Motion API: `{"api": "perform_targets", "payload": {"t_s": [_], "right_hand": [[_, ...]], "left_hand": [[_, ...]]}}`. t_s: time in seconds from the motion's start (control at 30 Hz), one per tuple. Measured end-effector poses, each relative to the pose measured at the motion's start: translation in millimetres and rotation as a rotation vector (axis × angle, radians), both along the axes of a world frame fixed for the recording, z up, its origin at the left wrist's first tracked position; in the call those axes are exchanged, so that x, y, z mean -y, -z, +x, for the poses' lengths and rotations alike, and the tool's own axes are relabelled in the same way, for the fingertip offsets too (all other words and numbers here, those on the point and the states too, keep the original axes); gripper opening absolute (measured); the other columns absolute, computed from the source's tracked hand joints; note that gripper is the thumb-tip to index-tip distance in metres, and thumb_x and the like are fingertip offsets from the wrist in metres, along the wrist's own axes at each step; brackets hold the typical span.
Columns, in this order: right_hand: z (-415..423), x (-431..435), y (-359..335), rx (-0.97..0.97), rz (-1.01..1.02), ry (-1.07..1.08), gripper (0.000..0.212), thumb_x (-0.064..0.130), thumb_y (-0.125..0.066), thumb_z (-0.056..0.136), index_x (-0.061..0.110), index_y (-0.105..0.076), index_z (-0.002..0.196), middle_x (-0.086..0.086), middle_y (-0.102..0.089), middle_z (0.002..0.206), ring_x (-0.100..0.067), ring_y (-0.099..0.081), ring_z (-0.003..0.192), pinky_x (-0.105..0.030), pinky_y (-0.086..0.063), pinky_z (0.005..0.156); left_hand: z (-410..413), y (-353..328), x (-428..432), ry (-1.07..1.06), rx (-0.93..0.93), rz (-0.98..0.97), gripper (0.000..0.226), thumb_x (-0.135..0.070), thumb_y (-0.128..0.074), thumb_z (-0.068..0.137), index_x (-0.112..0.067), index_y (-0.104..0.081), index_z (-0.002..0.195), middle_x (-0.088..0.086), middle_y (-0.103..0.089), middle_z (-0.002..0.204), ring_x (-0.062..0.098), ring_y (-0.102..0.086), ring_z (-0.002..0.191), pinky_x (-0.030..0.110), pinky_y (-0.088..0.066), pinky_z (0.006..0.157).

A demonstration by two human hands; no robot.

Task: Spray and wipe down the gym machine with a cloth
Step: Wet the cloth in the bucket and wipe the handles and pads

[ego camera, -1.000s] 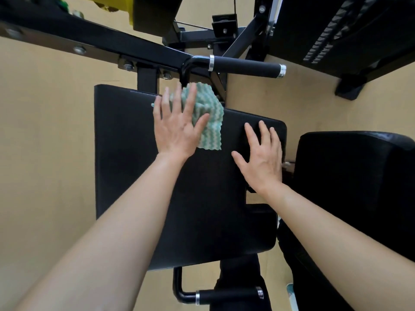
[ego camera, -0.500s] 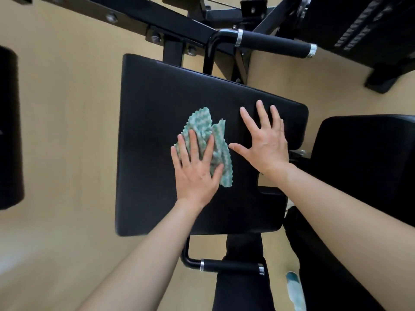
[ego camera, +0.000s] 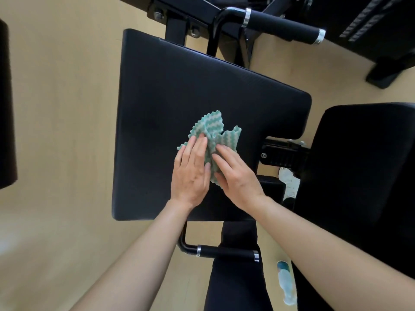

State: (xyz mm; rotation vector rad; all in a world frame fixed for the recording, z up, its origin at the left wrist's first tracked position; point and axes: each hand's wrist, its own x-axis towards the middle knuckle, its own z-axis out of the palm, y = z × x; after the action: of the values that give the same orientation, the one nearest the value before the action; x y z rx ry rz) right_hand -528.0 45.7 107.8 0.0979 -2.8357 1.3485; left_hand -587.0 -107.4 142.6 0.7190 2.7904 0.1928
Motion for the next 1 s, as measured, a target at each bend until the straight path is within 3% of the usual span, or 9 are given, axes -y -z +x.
{"api": "perform_targets", "payload": {"t_s": [0.1, 0.27, 0.5, 0.63, 1.0], "right_hand": [[-5, -6, 9, 0.098, 0.080, -0.004, 0.055, 0.017, -0.062, 0.100, 0.003, -0.045, 0.150, -0.014, -0.035, 0.163, -0.025, -0.031, 0.153, -0.042, -0.036, 0.122], [-70, -25, 9, 0.158, 0.238, 0.071, 0.063, 0.035, -0.055, 0.103, 0.008, -0.034, 0.157, -0.013, -0.021, 0.169, -0.024, -0.019, 0.157, -0.046, -0.013, 0.129], [-150, -42, 3, 0.213, 0.333, 0.030, 0.076, 0.049, -0.040, 0.104, 0.015, -0.008, 0.164, -0.017, -0.001, 0.171, -0.028, 0.001, 0.159, -0.048, -0.003, 0.129], [-110, -35, 6, 0.215, 0.409, -0.083, 0.075, 0.054, -0.037, 0.104, 0.028, 0.000, 0.164, -0.021, 0.008, 0.170, -0.034, 0.009, 0.158, -0.052, -0.003, 0.128], [71, 24, 8, 0.437, 0.403, -0.148, 0.078, 0.055, -0.037, 0.105, 0.027, 0.006, 0.164, -0.020, 0.017, 0.168, -0.033, 0.016, 0.157, -0.053, 0.000, 0.127]], "left_hand": [[-18, 2, 1, -0.010, -0.013, -0.114, 0.067, -0.028, -0.049, 0.106, -0.011, -0.018, 0.163, 0.004, -0.018, 0.171, 0.021, -0.013, 0.159, 0.041, -0.010, 0.129], [-77, 3, -28, -0.025, -0.068, -0.207, 0.064, -0.041, -0.035, 0.109, -0.018, -0.013, 0.164, 0.003, -0.007, 0.172, 0.023, -0.003, 0.159, 0.046, -0.007, 0.129], [-140, 3, -53, -0.107, -0.106, -0.264, 0.066, -0.046, -0.026, 0.110, -0.019, -0.001, 0.165, 0.008, 0.004, 0.172, 0.029, 0.003, 0.159, 0.049, -0.005, 0.129], [-102, 2, -34, -0.150, -0.115, -0.271, 0.065, -0.047, -0.025, 0.111, -0.020, 0.001, 0.165, 0.009, 0.004, 0.172, 0.032, 0.003, 0.159, 0.049, -0.006, 0.129], [83, 4, 20, -0.177, 0.083, -0.352, 0.074, -0.047, -0.032, 0.110, -0.015, 0.006, 0.164, 0.015, 0.011, 0.171, 0.035, 0.011, 0.157, 0.054, -0.005, 0.128]]}}
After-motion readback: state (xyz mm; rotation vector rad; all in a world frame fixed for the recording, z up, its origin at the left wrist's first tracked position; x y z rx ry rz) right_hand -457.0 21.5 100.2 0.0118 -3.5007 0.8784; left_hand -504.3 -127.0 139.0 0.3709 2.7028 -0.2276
